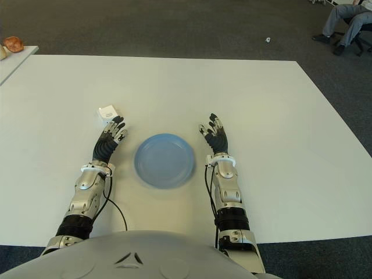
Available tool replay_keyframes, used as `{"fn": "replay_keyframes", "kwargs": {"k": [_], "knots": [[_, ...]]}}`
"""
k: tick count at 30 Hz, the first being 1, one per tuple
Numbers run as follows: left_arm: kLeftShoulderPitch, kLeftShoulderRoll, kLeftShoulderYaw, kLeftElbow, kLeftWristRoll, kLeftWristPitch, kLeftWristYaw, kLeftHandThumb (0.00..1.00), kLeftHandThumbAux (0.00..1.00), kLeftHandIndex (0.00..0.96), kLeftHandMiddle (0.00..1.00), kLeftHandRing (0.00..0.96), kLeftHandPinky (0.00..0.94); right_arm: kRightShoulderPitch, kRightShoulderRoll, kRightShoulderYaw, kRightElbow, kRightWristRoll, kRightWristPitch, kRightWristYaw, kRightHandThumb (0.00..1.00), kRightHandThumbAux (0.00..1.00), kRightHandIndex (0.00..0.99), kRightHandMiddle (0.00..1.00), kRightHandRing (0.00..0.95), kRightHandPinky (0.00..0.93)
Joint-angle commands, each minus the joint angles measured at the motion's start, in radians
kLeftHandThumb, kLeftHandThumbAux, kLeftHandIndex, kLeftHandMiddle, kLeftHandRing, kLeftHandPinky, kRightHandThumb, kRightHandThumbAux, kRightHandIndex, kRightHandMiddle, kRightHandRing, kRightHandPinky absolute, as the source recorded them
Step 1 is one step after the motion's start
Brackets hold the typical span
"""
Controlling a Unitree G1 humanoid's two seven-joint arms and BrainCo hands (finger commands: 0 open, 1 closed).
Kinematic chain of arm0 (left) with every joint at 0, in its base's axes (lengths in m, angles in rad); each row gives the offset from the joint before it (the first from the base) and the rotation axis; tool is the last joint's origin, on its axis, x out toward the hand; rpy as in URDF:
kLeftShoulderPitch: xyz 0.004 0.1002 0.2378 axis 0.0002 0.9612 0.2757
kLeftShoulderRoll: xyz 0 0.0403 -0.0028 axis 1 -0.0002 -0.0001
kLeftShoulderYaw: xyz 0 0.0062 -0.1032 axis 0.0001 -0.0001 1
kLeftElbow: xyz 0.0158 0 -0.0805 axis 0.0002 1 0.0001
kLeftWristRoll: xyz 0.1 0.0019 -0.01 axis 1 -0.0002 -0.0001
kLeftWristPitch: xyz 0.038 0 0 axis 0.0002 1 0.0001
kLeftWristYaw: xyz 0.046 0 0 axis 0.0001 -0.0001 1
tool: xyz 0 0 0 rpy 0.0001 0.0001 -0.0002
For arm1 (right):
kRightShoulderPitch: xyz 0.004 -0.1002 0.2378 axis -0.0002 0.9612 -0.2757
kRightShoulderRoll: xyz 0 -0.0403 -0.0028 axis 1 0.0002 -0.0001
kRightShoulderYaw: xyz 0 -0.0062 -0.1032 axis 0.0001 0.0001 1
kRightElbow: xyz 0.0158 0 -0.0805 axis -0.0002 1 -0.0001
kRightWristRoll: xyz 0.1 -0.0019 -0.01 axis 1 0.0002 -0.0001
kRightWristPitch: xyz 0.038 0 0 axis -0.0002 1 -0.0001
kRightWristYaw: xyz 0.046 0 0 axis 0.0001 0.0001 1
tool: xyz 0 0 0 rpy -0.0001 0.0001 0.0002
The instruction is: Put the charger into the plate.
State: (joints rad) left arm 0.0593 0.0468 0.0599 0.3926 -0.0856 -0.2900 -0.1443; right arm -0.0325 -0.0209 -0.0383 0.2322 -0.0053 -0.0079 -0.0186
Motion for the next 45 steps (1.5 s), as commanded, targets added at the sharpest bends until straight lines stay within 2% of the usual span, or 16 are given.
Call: {"fn": "replay_keyframes", "kwargs": {"k": [1, 6, 12, 18, 21, 26, 33, 38, 45], "knots": [[-0.001, 0.022, 0.006, 0.006, 0.028, 0.062, 0.030, 0.091, 0.669, 0.003, 0.039, 0.028, 0.036, 0.010, 0.006, 0.010, 0.024, 0.002, 0.010, 0.010, 0.025, 0.707, 0.000, 0.044, 0.042, 0.065], [-0.017, 0.029, 0.010, 0.000, 0.030, 0.062, 0.028, 0.113, 0.685, 0.011, 0.044, 0.034, 0.040, 0.010, 0.007, 0.008, 0.026, 0.005, 0.010, 0.011, 0.018, 0.708, 0.000, 0.042, 0.040, 0.062], [-0.053, 0.038, 0.025, 0.013, 0.026, 0.030, 0.029, 0.134, 0.704, 0.020, 0.052, 0.041, 0.055, 0.015, 0.014, 0.011, 0.020, -0.001, 0.009, -0.003, 0.019, 0.716, 0.002, 0.042, 0.043, 0.078], [-0.124, 0.059, 0.030, 0.056, 0.054, 0.001, 0.055, 0.156, 0.734, 0.019, 0.055, 0.044, 0.054, 0.017, 0.016, 0.011, 0.018, -0.004, 0.011, -0.009, 0.027, 0.720, 0.003, 0.041, 0.044, 0.082], [-0.193, 0.088, 0.021, 0.066, 0.104, 0.040, 0.092, 0.175, 0.737, 0.021, 0.055, 0.045, 0.056, 0.018, 0.015, 0.010, 0.016, -0.004, 0.012, -0.010, 0.031, 0.723, 0.004, 0.041, 0.044, 0.083], [-0.268, 0.124, 0.003, 0.102, 0.171, 0.071, 0.125, 0.232, 0.695, 0.031, 0.060, 0.056, 0.076, 0.023, 0.011, 0.009, 0.013, -0.002, 0.018, -0.007, 0.034, 0.721, 0.007, 0.040, 0.044, 0.079], [-0.390, 0.170, -0.028, 0.233, 0.228, 0.112, 0.140, 0.270, 0.621, 0.037, 0.051, 0.050, 0.058, 0.027, 0.010, 0.006, 0.015, 0.000, 0.012, -0.006, 0.035, 0.715, 0.006, 0.040, 0.042, 0.074], [-0.459, 0.179, -0.058, 0.339, 0.273, 0.102, 0.171, 0.269, 0.563, 0.033, 0.045, 0.042, 0.063, 0.034, 0.012, 0.011, 0.010, -0.005, 0.003, -0.008, 0.038, 0.712, 0.008, 0.039, 0.041, 0.079], [-0.518, 0.198, -0.094, 0.438, 0.316, 0.061, 0.200, 0.257, 0.509, 0.034, 0.056, 0.055, 0.098, 0.040, 0.006, 0.014, 0.004, -0.005, 0.003, -0.004, 0.040, 0.700, 0.010, 0.040, 0.042, 0.078]]}}
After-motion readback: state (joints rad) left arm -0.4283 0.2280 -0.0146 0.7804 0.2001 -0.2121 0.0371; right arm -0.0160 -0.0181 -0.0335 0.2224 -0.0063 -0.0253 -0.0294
